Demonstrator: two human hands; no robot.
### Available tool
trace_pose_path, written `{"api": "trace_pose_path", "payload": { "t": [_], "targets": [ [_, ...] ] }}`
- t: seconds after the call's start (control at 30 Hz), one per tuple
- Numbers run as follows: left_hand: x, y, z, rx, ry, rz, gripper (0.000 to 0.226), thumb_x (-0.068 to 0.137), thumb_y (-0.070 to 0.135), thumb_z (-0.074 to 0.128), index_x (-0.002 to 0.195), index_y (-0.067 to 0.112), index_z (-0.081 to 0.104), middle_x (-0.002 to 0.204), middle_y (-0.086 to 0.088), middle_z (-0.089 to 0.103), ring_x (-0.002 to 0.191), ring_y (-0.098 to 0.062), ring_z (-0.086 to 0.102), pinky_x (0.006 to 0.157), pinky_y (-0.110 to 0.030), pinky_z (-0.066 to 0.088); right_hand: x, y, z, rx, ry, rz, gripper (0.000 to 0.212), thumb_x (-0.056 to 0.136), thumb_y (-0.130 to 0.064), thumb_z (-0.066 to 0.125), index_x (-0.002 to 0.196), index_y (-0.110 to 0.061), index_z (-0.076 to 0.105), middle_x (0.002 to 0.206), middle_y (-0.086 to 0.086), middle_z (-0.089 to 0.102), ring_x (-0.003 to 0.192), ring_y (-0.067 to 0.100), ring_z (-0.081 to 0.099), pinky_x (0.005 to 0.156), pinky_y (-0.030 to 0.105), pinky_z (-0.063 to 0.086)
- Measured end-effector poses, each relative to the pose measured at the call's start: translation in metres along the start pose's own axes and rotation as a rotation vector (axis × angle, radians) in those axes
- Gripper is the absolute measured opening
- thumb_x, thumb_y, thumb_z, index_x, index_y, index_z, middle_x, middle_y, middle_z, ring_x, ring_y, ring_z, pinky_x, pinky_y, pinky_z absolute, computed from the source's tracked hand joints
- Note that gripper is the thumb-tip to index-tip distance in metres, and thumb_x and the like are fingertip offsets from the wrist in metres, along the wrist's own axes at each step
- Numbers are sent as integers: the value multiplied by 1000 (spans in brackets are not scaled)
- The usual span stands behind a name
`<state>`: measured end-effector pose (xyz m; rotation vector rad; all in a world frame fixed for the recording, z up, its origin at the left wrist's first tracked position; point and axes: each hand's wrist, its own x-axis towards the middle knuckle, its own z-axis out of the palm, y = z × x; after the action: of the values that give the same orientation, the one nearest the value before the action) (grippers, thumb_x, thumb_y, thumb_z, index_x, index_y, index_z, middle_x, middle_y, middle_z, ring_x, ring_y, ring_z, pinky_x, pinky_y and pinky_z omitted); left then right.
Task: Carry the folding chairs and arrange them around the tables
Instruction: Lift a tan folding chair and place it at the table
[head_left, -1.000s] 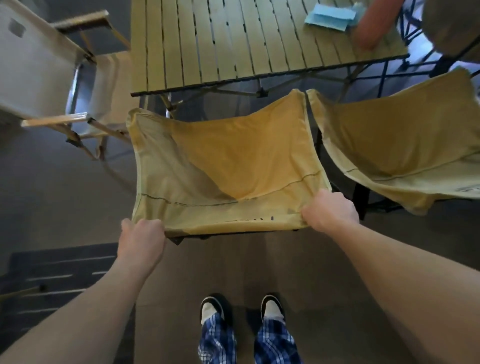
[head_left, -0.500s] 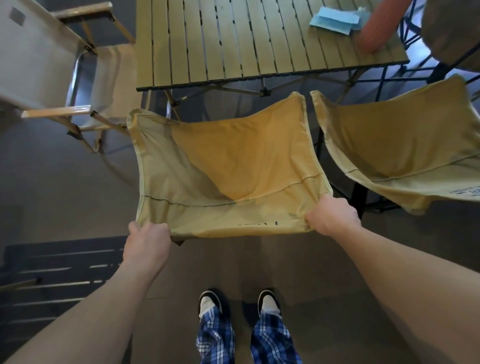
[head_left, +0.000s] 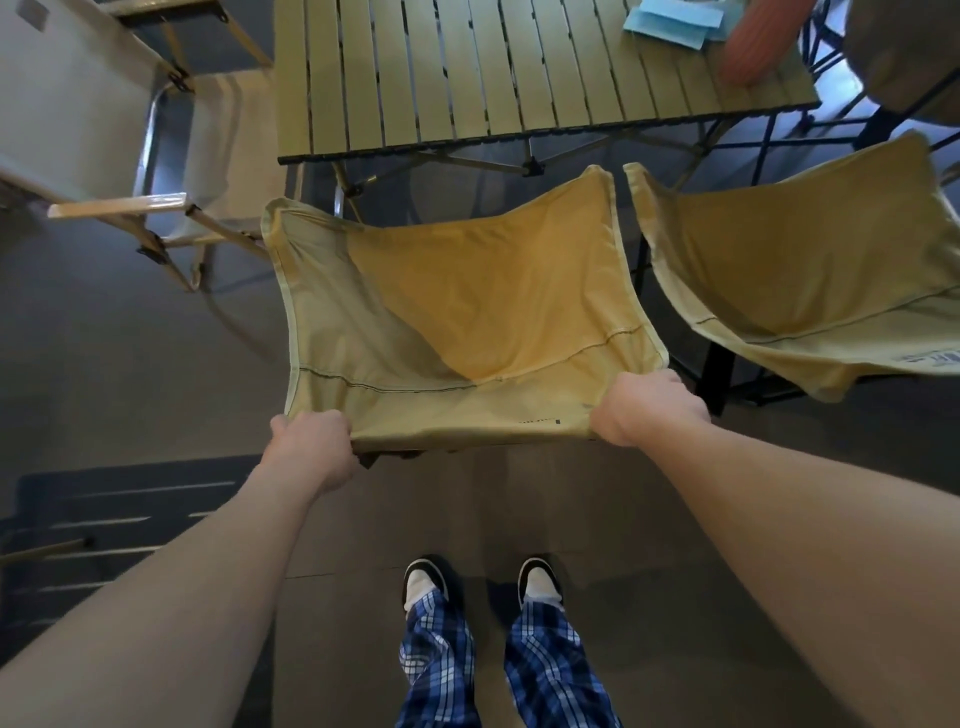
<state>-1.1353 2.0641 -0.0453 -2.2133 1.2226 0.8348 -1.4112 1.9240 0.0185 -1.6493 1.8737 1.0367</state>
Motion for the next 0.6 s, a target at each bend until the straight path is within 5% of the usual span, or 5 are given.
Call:
{"api": "trace_pose_path", "payload": {
  "t": [0.17,0.3,0.47,0.6],
  "targets": [
    [-37,0,-36,-190,7,42,36,89,58,47,114,35,59,114,-3,61,107,-30,54,97,-44,46,-42,-35,-18,38,88,-264,14,92,-21,46,98,-12,55,98,8,56,85,30,54,70,38,43],
    [-96,-25,-60,-388,161,39,40,99,44,35,120,23,62,112,-9,66,90,-27,55,80,-34,48,-98,-74,-35,19,154,-526,15,94,-24,47,85,-13,51,86,6,54,77,27,54,65,35,42],
    [-197,-65,-37,-575,242,-182,37,101,39,39,120,19,64,119,-8,66,107,-31,59,89,-36,50,-191,-121,-25,-92,172,-868,17,92,-24,47,101,-13,57,101,9,58,90,33,58,75,39,49],
    [-294,-100,20,-864,236,-409,32,102,38,41,120,23,62,115,-2,67,98,-23,63,91,-38,52,-276,-145,7,-343,176,-1053,22,92,-27,50,106,-11,57,113,13,58,101,37,60,77,36,45]
  ]
}}
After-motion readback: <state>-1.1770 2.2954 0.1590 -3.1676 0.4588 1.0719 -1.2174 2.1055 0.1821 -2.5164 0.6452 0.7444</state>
